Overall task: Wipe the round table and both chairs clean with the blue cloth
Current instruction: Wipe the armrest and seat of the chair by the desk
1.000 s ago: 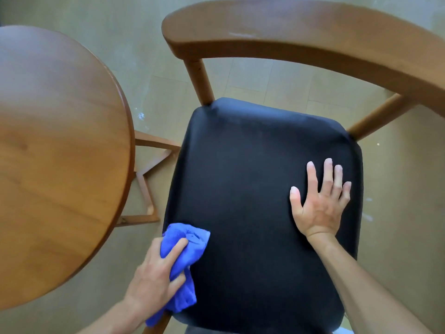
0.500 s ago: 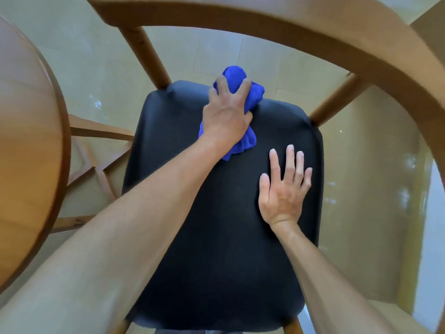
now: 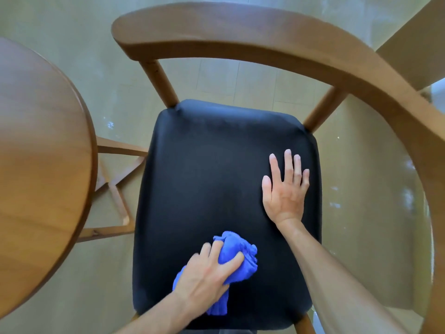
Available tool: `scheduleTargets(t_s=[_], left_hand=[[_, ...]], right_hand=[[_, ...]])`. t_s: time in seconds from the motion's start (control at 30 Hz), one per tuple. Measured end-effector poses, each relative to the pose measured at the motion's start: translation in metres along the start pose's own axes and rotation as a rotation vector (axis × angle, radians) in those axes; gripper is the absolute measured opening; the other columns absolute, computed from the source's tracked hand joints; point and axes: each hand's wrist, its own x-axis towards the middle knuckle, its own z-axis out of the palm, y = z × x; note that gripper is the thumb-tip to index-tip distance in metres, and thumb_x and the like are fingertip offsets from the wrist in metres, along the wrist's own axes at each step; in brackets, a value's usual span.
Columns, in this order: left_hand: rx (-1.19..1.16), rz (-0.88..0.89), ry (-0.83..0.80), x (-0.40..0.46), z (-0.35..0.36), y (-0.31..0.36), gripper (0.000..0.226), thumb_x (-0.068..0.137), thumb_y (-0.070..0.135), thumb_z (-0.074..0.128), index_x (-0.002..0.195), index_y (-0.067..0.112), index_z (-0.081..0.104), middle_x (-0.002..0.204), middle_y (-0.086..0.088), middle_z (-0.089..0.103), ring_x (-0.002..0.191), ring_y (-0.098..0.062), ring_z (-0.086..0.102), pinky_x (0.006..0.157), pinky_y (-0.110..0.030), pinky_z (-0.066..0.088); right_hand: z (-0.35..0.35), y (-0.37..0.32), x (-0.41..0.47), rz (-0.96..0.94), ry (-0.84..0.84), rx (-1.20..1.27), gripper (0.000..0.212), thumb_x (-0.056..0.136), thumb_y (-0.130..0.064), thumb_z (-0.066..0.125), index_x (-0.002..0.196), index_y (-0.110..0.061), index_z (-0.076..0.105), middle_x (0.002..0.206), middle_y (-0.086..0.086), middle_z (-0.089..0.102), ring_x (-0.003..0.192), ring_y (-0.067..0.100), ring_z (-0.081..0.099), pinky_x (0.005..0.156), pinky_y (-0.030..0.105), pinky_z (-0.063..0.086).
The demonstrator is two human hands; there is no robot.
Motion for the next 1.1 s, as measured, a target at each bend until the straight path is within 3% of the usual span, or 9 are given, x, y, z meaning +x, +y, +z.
scheduleTargets(t_s=[0.1,0.2,0.33,0.57,0.67,0.8,0.93,1.03,1.1], left_hand=[[-0.001,-0.2,0.139,0.058,-0.034,-0.021,0.062,0.061,0.026,0.077,0.118,0.028,0.052,0.103,-0.012,0.057,0.074,-0.027,0.055,0.044,-0.03,0.045],[0.089,-0.362,0.314,0.155,-0.075,-0.046,0.056,0.084,0.027,0.06,0.135,0.029,0.039,0.131,-0.015,0.036,0.103,-0.032,0.046,0.061,-0.037,0.04],[0.008,-0.433,0.359,0.24,-0.11,-0.071,0.049,0.088,0.023,0.055,0.135,0.025,0.039,0.137,-0.017,0.032,0.107,-0.034,0.045,0.065,-0.036,0.037],[0.014,-0.316,0.222,0.133,-0.053,-0.029,0.055,0.076,0.032,0.065,0.129,0.028,0.049,0.13,-0.015,0.045,0.087,-0.027,0.049,0.052,-0.032,0.037],[0.002,-0.091,0.089,0.032,-0.003,0.005,0.058,0.048,0.026,0.075,0.104,0.026,0.061,0.091,-0.012,0.063,0.058,-0.022,0.051,0.034,-0.023,0.039],[0.171,0.038,0.012,-0.034,0.043,0.018,0.025,0.056,0.007,0.057,0.075,0.018,0.045,0.06,-0.003,0.05,0.042,-0.015,0.032,0.032,-0.022,0.028],[0.039,0.162,0.123,0.001,0.01,-0.018,0.035,0.056,0.015,0.069,0.088,0.026,0.059,0.073,-0.007,0.06,0.05,-0.022,0.045,0.037,-0.028,0.04],[-0.048,-0.073,0.184,0.051,-0.037,-0.059,0.06,0.059,0.021,0.076,0.113,0.028,0.05,0.096,-0.014,0.058,0.069,-0.031,0.058,0.043,-0.031,0.048],[-0.071,-0.287,0.25,0.088,-0.064,-0.095,0.061,0.069,0.023,0.073,0.126,0.028,0.05,0.113,-0.017,0.05,0.085,-0.036,0.057,0.053,-0.037,0.048]], right_hand=[[-0.002,-0.002,-0.001,0.008,-0.017,-0.019,0.054,0.096,-0.036,0.033,0.147,-0.02,0.037,0.156,0.014,0.026,0.144,0.035,0.021,0.114,0.057,0.019],[0.0,-0.001,-0.001,0.004,0.002,-0.024,0.054,0.096,-0.036,0.034,0.147,-0.021,0.035,0.157,0.014,0.025,0.145,0.034,0.021,0.114,0.056,0.018],[0.008,0.001,-0.001,-0.006,0.071,0.018,0.05,0.097,-0.033,0.035,0.146,-0.022,0.038,0.156,0.012,0.027,0.145,0.033,0.021,0.115,0.054,0.015],[0.005,0.001,-0.001,0.008,0.025,0.047,0.05,0.097,-0.031,0.032,0.146,-0.022,0.038,0.156,0.012,0.026,0.145,0.033,0.021,0.115,0.055,0.015],[0.001,-0.001,-0.001,0.022,0.007,0.04,0.051,0.096,-0.031,0.033,0.146,-0.021,0.039,0.156,0.013,0.027,0.145,0.034,0.021,0.115,0.056,0.017],[0.004,0.001,-0.001,0.019,0.01,0.003,0.052,0.096,-0.034,0.033,0.147,-0.022,0.036,0.157,0.012,0.025,0.145,0.033,0.019,0.116,0.054,0.013],[0.007,0.001,-0.001,0.015,0.037,0.01,0.053,0.094,-0.034,0.036,0.147,-0.022,0.037,0.156,0.013,0.026,0.145,0.034,0.019,0.115,0.054,0.013],[0.007,0.002,-0.002,0.011,0.042,0.016,0.054,0.094,-0.033,0.037,0.147,-0.022,0.036,0.157,0.013,0.025,0.145,0.034,0.019,0.116,0.054,0.013],[0.006,0.001,-0.003,0.008,0.046,0.018,0.054,0.095,-0.032,0.037,0.147,-0.022,0.035,0.157,0.013,0.024,0.145,0.034,0.019,0.116,0.055,0.013]])
